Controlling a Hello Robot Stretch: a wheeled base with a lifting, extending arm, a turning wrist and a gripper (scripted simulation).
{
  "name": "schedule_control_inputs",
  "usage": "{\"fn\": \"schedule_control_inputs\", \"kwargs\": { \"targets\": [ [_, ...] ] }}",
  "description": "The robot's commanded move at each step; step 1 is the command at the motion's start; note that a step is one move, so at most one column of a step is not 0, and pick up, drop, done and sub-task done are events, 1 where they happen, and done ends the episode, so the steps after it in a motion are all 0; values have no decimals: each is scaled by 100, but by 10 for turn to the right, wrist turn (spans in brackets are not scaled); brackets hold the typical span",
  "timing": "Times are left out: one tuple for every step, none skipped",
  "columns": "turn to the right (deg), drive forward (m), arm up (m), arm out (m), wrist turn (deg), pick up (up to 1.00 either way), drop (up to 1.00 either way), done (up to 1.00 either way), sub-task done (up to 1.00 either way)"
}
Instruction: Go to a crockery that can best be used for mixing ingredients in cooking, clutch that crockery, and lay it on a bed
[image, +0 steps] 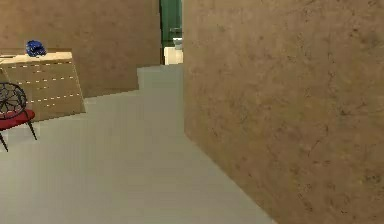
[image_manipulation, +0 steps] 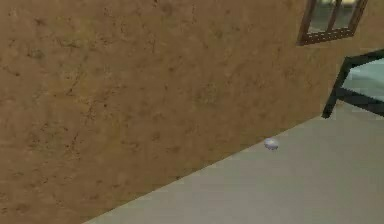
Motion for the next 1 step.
{"fn": "schedule_control_inputs", "kwargs": {
  "targets": [
    [-90,0,0,0,0,0,0,0,0]
  ]
}}
